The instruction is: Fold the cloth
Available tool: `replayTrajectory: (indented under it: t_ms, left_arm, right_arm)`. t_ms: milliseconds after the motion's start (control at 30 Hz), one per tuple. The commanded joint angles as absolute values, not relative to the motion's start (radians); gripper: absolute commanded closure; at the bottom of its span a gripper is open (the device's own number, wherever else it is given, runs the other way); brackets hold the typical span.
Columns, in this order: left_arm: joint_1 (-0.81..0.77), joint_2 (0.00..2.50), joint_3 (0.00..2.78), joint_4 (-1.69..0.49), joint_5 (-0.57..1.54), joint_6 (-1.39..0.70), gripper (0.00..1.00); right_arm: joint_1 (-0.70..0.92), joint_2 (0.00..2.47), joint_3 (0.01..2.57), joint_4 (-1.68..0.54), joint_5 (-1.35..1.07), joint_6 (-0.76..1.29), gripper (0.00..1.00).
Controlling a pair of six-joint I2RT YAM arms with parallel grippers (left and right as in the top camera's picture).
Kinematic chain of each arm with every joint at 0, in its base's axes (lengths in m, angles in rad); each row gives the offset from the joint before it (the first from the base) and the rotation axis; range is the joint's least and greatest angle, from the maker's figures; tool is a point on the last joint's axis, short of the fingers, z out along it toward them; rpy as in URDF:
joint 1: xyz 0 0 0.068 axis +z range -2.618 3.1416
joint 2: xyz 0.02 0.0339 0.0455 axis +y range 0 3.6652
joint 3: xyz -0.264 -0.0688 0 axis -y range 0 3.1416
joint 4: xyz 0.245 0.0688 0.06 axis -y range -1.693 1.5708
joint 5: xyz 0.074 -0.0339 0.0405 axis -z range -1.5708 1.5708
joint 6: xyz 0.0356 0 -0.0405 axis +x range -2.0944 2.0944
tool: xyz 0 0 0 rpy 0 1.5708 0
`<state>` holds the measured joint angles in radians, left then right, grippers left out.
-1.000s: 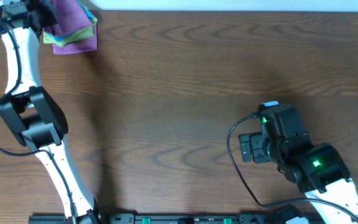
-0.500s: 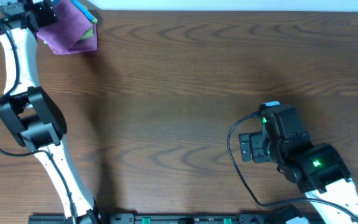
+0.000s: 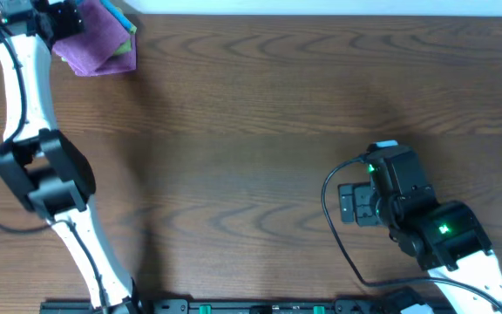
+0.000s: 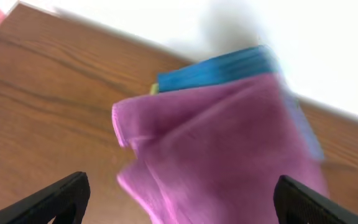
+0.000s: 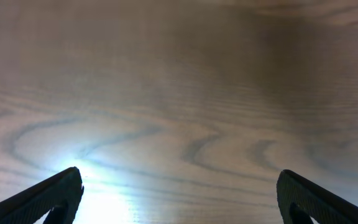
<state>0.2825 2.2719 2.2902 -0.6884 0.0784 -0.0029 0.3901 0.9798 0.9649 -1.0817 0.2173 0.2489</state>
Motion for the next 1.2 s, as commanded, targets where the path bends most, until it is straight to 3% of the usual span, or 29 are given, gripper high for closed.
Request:
replayTrajectory:
  t_ms: [0, 533, 867, 1167]
  left_arm:
    - [0.239, 2.046, 2.322, -0.747, 0.078, 0.006, 0.05]
    - [0.091, 1.425, 2.321, -1.365, 0.074, 0.019, 0.04]
    - [0.091, 1.179, 2.313, -1.455, 0.075, -0.008, 0.05]
    - [0.091, 1.146, 2.313, -1.47, 0.086, -0.007, 0.05]
  right_arm:
    - [0.385, 0.946, 1.006, -1.071, 0.304, 0.283, 0.01]
    - [0.385, 0.473, 1.08, -1.194, 0.284, 0.231, 0.01]
    - [0.385, 0.414, 1.08, -1.287, 0.28, 0.231, 0.01]
    - [0.385, 0.414, 1.08, -1.331, 0.28, 0.231, 0.01]
